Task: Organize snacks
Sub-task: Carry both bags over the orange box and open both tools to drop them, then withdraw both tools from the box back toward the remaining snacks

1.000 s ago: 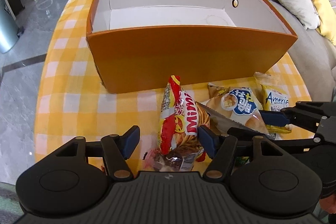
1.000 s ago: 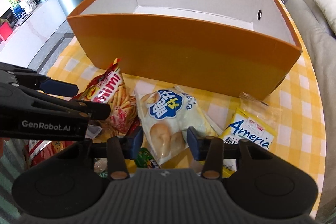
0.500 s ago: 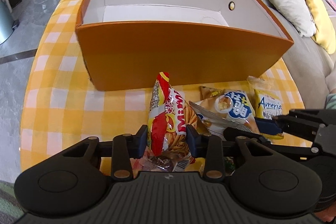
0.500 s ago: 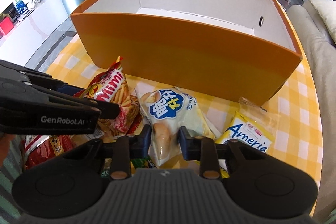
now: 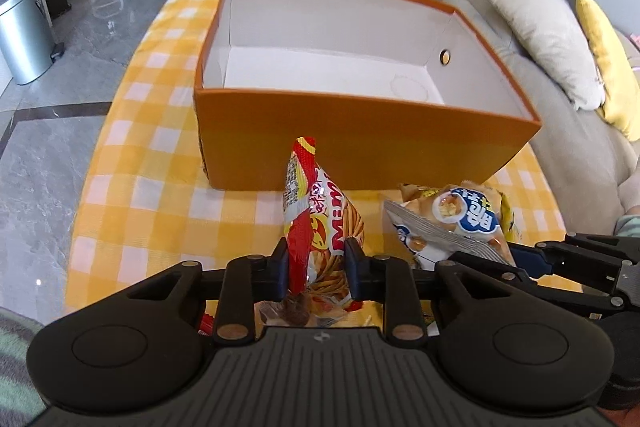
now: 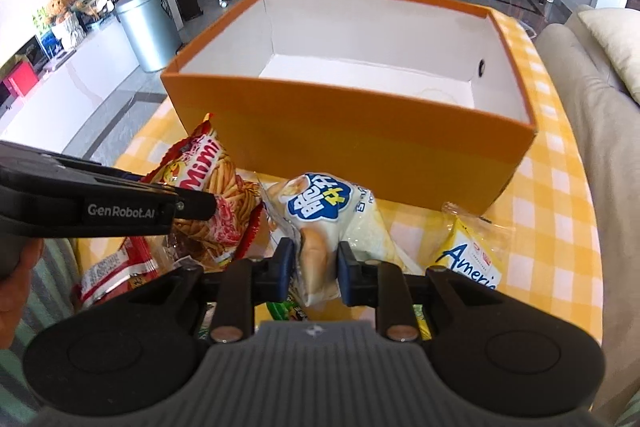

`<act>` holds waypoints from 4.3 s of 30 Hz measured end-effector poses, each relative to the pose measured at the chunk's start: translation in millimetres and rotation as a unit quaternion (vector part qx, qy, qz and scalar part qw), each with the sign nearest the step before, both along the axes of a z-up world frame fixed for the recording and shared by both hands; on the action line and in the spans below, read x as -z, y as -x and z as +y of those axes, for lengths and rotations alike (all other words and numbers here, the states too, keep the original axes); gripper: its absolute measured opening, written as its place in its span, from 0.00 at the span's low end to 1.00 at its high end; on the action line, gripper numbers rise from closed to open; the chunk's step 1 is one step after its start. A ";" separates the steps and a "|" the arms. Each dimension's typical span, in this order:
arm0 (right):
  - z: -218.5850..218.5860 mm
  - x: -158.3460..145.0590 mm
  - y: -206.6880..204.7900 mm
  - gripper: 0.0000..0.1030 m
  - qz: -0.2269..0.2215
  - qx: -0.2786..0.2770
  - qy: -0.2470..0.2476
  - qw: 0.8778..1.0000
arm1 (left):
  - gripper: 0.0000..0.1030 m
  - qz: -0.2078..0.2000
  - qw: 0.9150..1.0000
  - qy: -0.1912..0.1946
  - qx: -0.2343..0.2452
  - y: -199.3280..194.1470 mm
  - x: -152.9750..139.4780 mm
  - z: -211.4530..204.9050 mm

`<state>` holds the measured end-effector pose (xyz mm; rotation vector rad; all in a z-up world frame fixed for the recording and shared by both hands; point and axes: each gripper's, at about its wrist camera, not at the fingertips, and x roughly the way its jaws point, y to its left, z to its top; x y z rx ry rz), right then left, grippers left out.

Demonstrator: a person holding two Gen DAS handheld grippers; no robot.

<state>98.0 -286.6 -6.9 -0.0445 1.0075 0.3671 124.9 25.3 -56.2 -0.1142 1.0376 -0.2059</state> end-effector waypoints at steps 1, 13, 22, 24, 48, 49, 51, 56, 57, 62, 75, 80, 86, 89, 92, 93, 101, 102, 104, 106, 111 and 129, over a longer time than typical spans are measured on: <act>-1.9 -2.6 2.0 0.19 -0.002 0.003 -0.001 1.000 | 0.27 -0.003 1.000 0.000 -0.001 1.6 -2.9 -0.2; -35.6 -45.1 25.2 0.18 -0.035 0.048 -0.033 0.998 | 0.27 -0.054 0.998 0.010 0.008 20.8 -47.1 -9.9; -57.6 -80.1 26.2 0.18 -0.070 0.075 -0.062 0.993 | 0.27 -0.105 0.994 0.008 0.027 12.7 -83.4 -15.2; -62.1 -87.9 21.0 0.18 -0.078 0.080 -0.067 0.992 | 0.27 -0.114 0.993 0.005 0.028 6.6 -88.9 -16.2; -37.7 -81.6 -113.7 0.18 -0.054 0.089 -0.122 0.987 | 0.27 -0.102 0.994 -0.047 0.012 -98.8 -77.7 -3.7; -33.0 -74.8 -121.1 0.18 -0.045 0.085 -0.118 0.988 | 0.27 -0.093 0.994 -0.051 0.014 -103.2 -72.4 -4.0; -23.6 -61.3 -132.6 0.18 -0.031 0.082 -0.106 0.991 | 0.27 -0.076 0.995 -0.060 0.021 -109.6 -61.5 -5.1; -8.7 -25.7 -155.7 0.18 0.012 0.073 -0.085 0.994 | 0.27 -0.040 0.995 -0.083 0.031 -123.0 -36.5 -6.8; -6.3 -19.7 -158.6 0.18 0.020 0.073 -0.082 0.994 | 0.27 -0.034 0.995 -0.085 0.034 -125.2 -32.9 -7.2; 1.5 7.0 -173.8 0.18 0.065 0.073 -0.076 0.992 | 0.27 -0.001 0.993 -0.102 0.051 -135.2 -14.5 -12.3; 19.9 35.3 -183.1 0.19 0.125 0.055 -0.065 0.989 | 0.27 0.045 0.988 -0.132 0.073 -146.9 8.8 -19.0; 21.1 38.7 -183.3 0.21 0.135 0.059 -0.062 0.987 | 0.28 0.053 0.986 -0.138 0.077 -149.2 8.6 -20.7; 22.2 36.0 -187.1 0.28 0.135 0.064 -0.059 0.987 | 0.29 0.048 0.985 -0.149 0.073 -146.9 3.9 -20.4; 19.0 31.0 -184.8 0.30 0.132 0.063 -0.055 0.988 | 0.34 0.041 0.985 -0.150 0.071 -144.9 -1.9 -19.7; 18.0 25.8 -183.6 0.38 0.130 0.065 -0.048 0.988 | 0.41 0.030 0.986 -0.147 0.070 -140.3 -10.2 -19.6; 18.0 23.6 -183.2 0.39 0.128 0.066 -0.046 0.989 | 0.44 0.026 0.986 -0.148 0.069 -138.9 -12.8 -19.7; 15.0 -3.1 -171.2 0.53 0.091 0.062 -0.015 0.994 | 0.57 -0.014 0.988 -0.144 0.059 -123.2 -43.1 -18.9; 14.0 -7.9 -168.4 0.56 0.084 0.061 -0.011 0.994 | 0.60 -0.022 0.988 -0.143 0.057 -120.7 -47.8 -18.8; 11.4 -17.6 -163.1 0.57 0.070 0.061 -0.007 0.996 | 0.63 -0.038 0.988 -0.139 0.051 -114.8 -57.9 -17.7; 6.5 -27.8 -156.3 0.59 0.057 0.064 -0.006 0.996 | 0.64 -0.053 0.988 -0.135 0.044 -109.4 -66.7 -17.4; -7.6 -52.6 -133.0 0.59 0.026 0.082 -0.016 0.996 | 0.69 -0.093 0.989 -0.113 0.035 -88.2 -89.9 -18.2; -43.5 -111.1 -9.9 0.78 -0.104 0.111 -0.018 0.988 | 0.83 -0.156 0.985 -0.058 0.041 1.1 -104.8 -20.2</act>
